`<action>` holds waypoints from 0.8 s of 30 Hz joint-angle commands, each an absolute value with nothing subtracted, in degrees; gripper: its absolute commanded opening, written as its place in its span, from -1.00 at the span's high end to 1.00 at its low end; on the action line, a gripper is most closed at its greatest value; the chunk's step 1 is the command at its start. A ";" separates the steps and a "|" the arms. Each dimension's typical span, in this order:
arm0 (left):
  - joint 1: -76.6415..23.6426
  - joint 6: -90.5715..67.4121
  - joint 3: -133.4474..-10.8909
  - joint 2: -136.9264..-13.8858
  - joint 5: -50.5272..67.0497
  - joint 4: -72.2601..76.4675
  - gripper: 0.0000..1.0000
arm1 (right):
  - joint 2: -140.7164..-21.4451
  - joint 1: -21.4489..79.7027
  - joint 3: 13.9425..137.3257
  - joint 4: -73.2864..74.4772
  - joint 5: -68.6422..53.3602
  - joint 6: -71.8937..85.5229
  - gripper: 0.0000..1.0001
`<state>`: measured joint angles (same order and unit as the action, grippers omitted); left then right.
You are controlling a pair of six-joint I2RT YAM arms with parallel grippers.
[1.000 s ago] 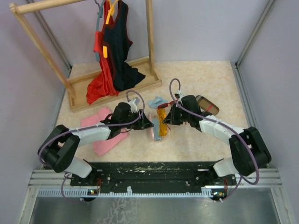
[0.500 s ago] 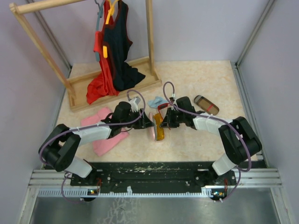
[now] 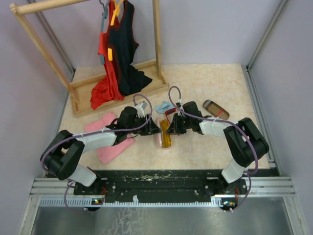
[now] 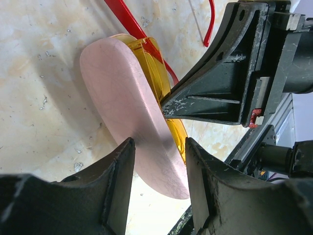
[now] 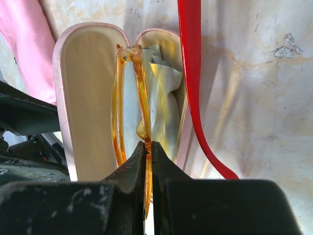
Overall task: Organize the sunglasses
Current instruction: Place the sunglasses in the sunglasses case.
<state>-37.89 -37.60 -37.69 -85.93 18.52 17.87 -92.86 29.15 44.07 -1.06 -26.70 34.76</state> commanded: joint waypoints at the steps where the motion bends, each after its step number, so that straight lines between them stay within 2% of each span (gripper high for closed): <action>1: -38.32 -36.73 -38.94 -86.04 19.13 18.54 -0.02 | -94.12 29.97 46.85 -4.70 -28.26 34.81 1.00; 15: -38.32 -36.65 -38.76 -85.79 19.48 18.63 -0.01 | -98.15 30.61 48.05 -4.90 -28.15 35.19 1.00; 24: -38.32 -36.57 -38.50 -85.17 19.46 18.54 -0.01 | -93.65 30.59 50.43 1.59 -23.55 32.03 0.68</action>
